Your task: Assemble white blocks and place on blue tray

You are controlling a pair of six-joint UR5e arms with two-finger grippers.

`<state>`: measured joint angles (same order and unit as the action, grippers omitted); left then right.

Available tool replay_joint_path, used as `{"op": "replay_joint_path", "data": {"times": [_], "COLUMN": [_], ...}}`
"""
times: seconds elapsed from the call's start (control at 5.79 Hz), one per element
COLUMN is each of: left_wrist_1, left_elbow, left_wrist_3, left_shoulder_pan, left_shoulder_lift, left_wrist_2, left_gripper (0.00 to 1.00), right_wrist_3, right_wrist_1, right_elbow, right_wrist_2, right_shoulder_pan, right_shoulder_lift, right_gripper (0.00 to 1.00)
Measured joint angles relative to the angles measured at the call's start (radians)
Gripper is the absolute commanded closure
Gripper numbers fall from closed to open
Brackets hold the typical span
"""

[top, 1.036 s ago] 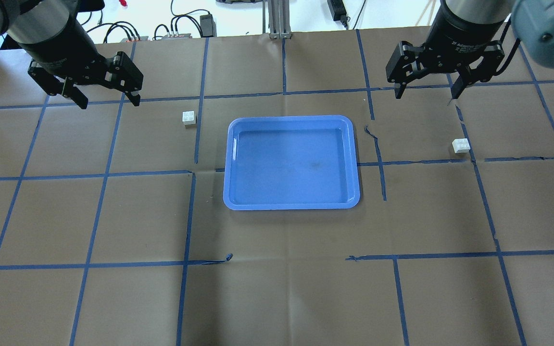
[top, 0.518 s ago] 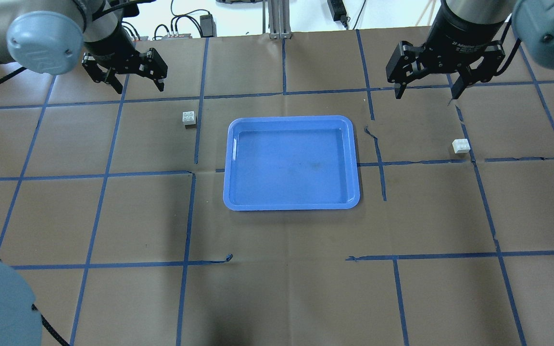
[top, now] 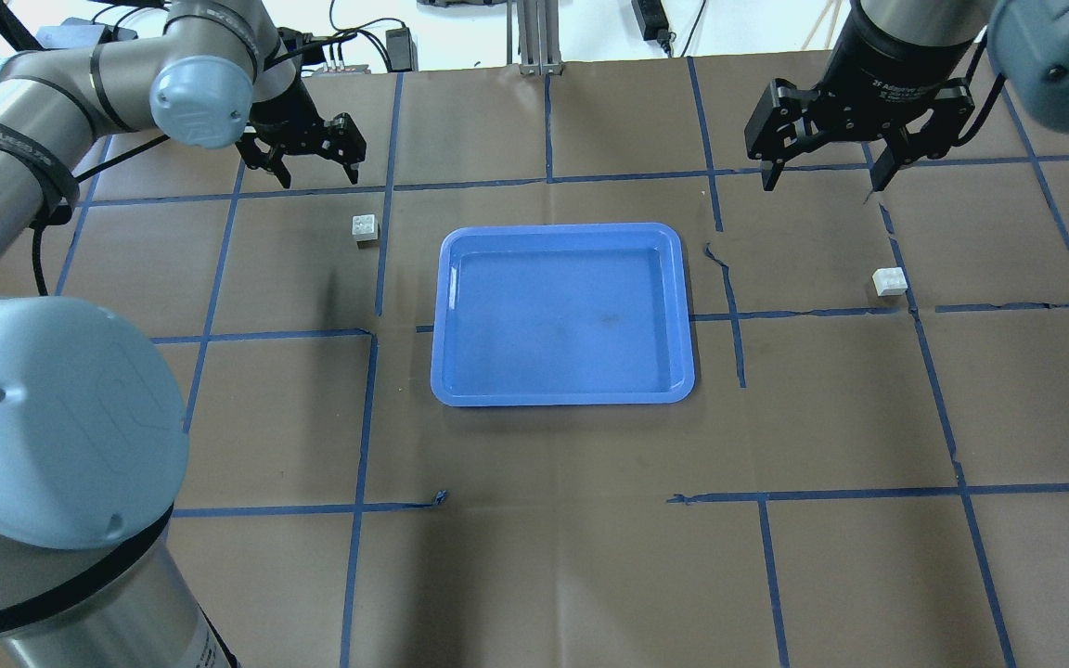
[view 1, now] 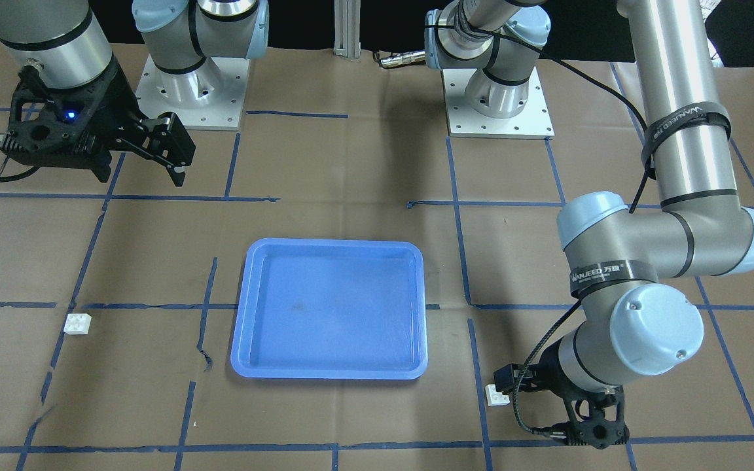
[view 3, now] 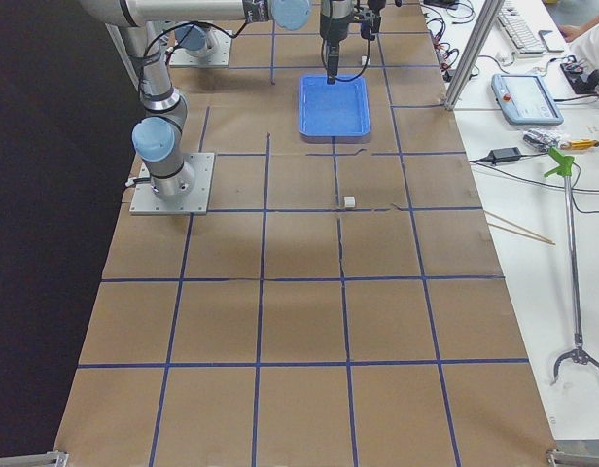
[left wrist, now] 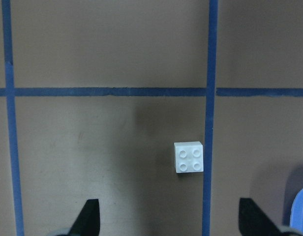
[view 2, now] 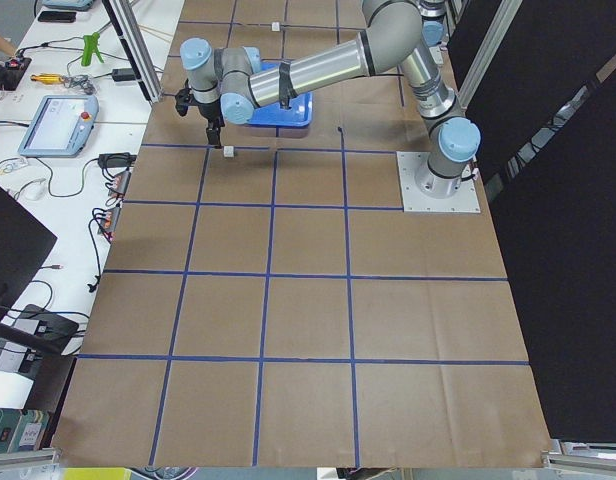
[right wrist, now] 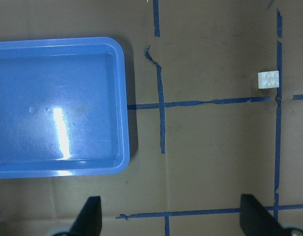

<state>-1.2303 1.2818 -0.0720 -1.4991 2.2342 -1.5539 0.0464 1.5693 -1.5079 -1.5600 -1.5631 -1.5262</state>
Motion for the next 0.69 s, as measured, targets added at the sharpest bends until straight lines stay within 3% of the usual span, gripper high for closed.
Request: {"op": "replay_joint_path", "data": {"times": [0.52, 0.69], "left_wrist_1": [0.014, 0.023], "left_elbow": [0.012, 0.013], "left_wrist_3": [0.009, 0.009], "left_shoulder_pan": [-0.035, -0.037], "left_shoulder_lift": [0.074, 0.086], "left_wrist_2": [-0.002, -0.003], "left_gripper": [0.16, 0.54], "right_wrist_3": [0.000, 0.000], "right_wrist_1": [0.000, 0.000], "right_elbow": [0.000, 0.000], "right_wrist_2": [0.000, 0.000], "right_shoulder_pan": [0.000, 0.000], "right_shoulder_lift": [0.000, 0.000], "right_gripper": [0.00, 0.00]}}
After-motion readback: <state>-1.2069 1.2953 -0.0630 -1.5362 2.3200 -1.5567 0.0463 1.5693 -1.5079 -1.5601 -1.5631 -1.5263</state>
